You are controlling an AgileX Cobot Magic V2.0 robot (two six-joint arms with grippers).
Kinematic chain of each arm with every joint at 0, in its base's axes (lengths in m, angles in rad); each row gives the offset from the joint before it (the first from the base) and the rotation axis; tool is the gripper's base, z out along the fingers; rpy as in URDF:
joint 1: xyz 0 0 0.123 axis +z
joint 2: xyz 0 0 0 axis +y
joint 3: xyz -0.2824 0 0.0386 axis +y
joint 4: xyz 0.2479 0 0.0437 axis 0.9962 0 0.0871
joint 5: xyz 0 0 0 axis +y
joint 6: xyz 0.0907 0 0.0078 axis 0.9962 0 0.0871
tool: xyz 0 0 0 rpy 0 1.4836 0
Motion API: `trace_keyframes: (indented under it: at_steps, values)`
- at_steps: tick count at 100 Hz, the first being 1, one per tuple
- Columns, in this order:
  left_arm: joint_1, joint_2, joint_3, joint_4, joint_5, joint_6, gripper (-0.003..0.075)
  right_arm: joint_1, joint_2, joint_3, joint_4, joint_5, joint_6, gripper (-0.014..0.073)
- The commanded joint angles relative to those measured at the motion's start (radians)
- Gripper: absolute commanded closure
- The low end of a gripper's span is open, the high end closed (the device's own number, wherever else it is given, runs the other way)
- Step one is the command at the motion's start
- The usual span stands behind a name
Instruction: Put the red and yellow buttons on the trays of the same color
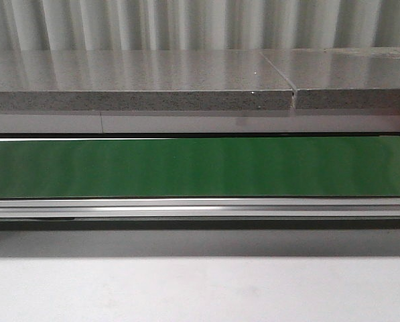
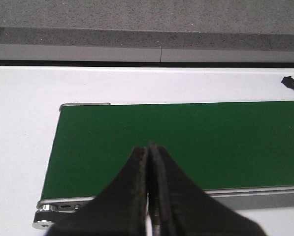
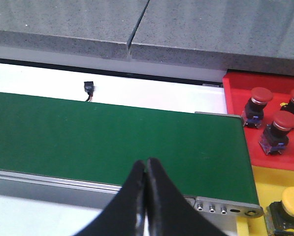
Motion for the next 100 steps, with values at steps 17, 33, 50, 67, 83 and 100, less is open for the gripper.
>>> trace_keyframes:
  at_steps: [17, 33, 50, 67, 83, 100]
  values:
    - [-0.007, 0.000, -0.027, -0.015, -0.072, 0.002, 0.0740, -0.001, 0.004, -0.025, 0.002, -0.067, -0.007, 0.0661]
    - [-0.007, 0.000, -0.027, -0.015, -0.072, 0.002, 0.0740, -0.001, 0.004, -0.025, 0.002, -0.067, -0.007, 0.0661]
    - [-0.007, 0.000, -0.027, -0.015, -0.072, 0.002, 0.0740, -0.001, 0.004, -0.025, 0.002, -0.069, -0.007, 0.0661]
    - [-0.007, 0.000, -0.027, -0.015, -0.072, 0.002, 0.0740, 0.002, -0.010, -0.024, 0.001, -0.069, -0.007, 0.0661]
    - [-0.007, 0.000, -0.027, -0.015, -0.072, 0.002, 0.0740, 0.003, -0.064, 0.012, -0.006, -0.114, -0.007, 0.0661]
    - [-0.007, 0.000, -0.027, -0.015, -0.072, 0.002, 0.0740, 0.003, -0.164, 0.143, -0.007, -0.225, -0.007, 0.0661]
